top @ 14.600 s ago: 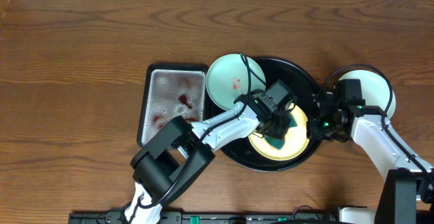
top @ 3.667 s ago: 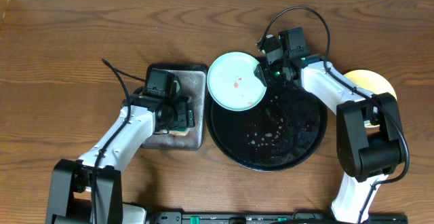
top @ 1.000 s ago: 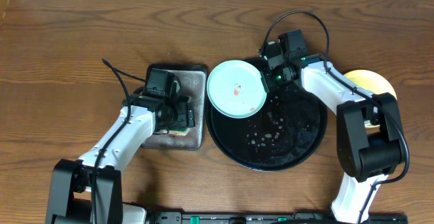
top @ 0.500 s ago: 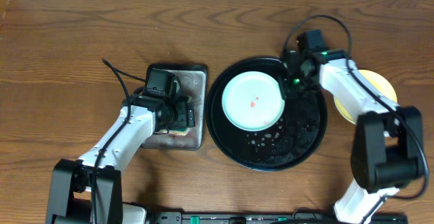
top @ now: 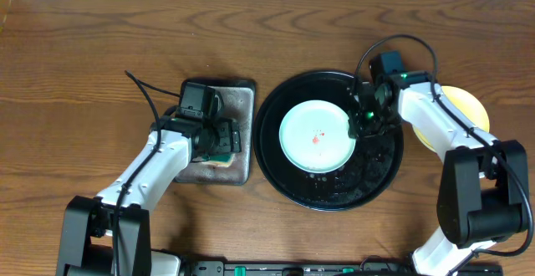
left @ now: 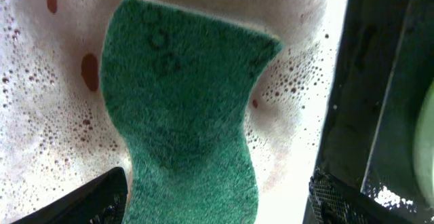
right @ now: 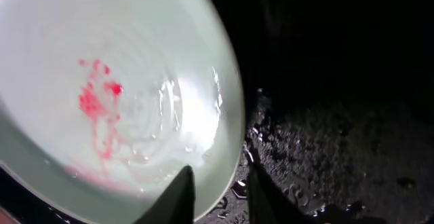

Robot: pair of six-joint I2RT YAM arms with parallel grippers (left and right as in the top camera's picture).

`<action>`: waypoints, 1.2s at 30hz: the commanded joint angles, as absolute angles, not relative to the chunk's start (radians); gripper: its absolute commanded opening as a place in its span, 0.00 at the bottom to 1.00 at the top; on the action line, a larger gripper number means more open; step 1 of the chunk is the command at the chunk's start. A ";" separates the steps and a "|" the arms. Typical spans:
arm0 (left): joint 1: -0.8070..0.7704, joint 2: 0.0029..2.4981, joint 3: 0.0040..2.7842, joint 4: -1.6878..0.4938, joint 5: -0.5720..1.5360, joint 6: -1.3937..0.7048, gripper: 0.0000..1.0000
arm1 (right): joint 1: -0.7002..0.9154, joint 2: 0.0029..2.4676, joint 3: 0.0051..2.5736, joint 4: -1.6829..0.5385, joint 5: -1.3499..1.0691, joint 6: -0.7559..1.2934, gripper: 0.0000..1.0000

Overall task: Clean dirty plates on tray and stack at the side
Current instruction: 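Pull the pale blue-green plate to the black tray center with the right gripper, then lift the sponge out of the water with the left gripper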

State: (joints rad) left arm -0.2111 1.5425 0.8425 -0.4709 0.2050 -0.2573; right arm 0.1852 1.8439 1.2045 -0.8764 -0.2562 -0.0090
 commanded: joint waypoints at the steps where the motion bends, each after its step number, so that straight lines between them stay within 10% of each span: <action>1: -0.209 1.527 0.855 -0.479 0.210 -0.247 0.61 | 0.185 1.840 1.154 -0.815 -0.259 -0.004 0.31; 24: -0.244 1.602 0.844 -0.431 0.059 -0.247 0.54 | 0.185 1.840 1.116 -0.752 -0.259 -0.004 0.24; 32: -0.250 1.605 0.837 -0.422 0.059 -0.248 0.08 | 0.185 1.840 1.116 -0.752 -0.259 -0.004 0.21; 36: -0.250 1.600 0.840 -0.436 0.059 -0.248 0.07 | 0.185 1.840 1.116 -0.753 -0.259 -0.004 0.21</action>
State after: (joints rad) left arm -0.2462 1.5959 0.8421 -0.4133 0.0673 -0.2550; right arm 0.1852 1.8439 1.1198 -0.7540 -0.2565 -0.0071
